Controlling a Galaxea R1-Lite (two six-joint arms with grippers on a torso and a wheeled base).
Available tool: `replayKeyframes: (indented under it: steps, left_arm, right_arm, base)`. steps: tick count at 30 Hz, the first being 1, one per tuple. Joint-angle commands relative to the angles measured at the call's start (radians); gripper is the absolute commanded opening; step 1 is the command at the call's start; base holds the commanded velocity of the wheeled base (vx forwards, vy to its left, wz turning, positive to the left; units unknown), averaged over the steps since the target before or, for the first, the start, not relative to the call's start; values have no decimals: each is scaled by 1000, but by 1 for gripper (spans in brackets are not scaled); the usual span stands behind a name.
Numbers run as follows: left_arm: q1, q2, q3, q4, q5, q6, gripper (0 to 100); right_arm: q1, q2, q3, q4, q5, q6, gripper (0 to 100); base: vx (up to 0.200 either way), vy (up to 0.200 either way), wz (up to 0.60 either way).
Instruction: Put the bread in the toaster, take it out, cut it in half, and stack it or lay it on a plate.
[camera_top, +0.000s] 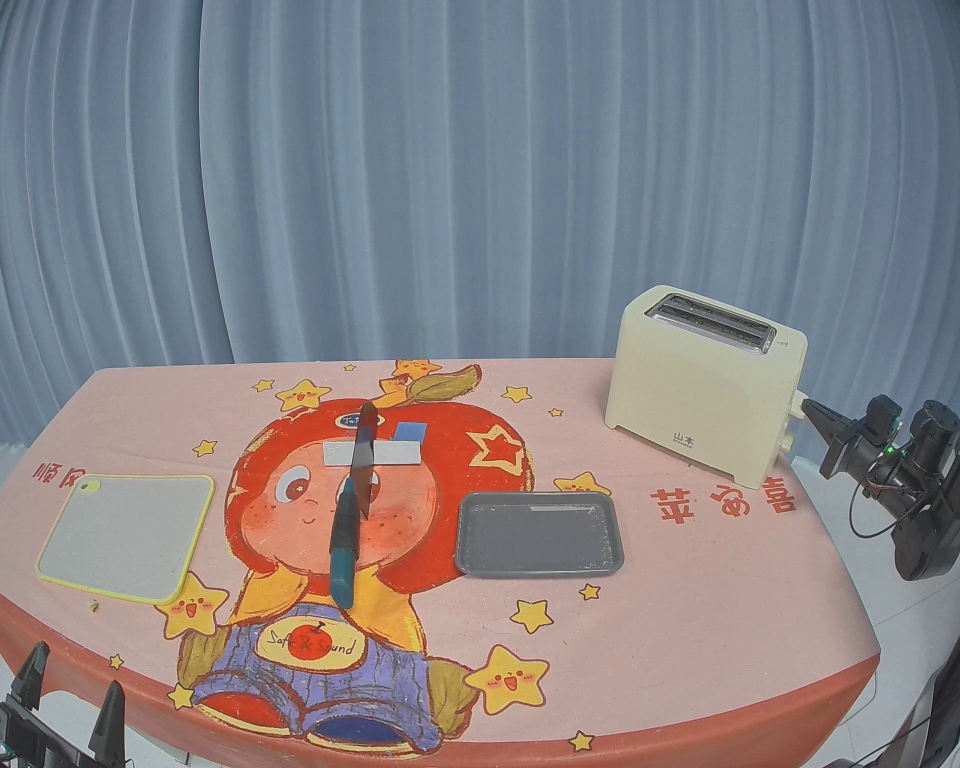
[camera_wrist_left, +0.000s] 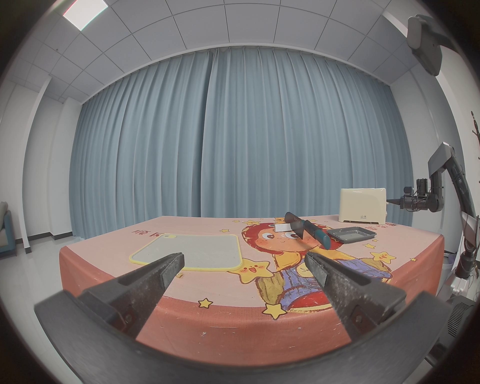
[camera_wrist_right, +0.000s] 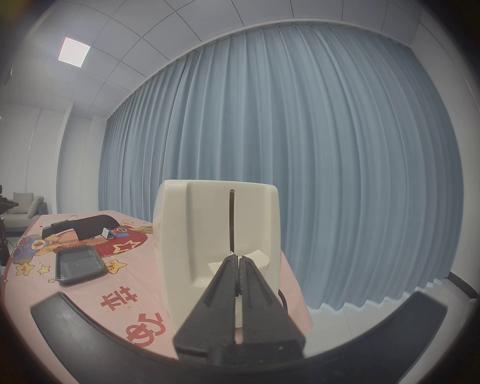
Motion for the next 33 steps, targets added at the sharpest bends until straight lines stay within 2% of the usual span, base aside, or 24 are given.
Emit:
replayKeyframes:
  steps: [1,20,33]
  left_arm:
    - [0,-16,18,0,0,0,100]
    - [0,-16,18,0,0,0,100]
    - [0,-16,18,0,0,0,100]
  right_arm:
    - [0,10,0,3,0,1,0]
    - [8,37,15,-3,0,-13,0]
    - [3,-43,4,-5,0,-9,0]
  base:
    - [0,0,0]
    - [0,0,0]
    - [0,0,0]
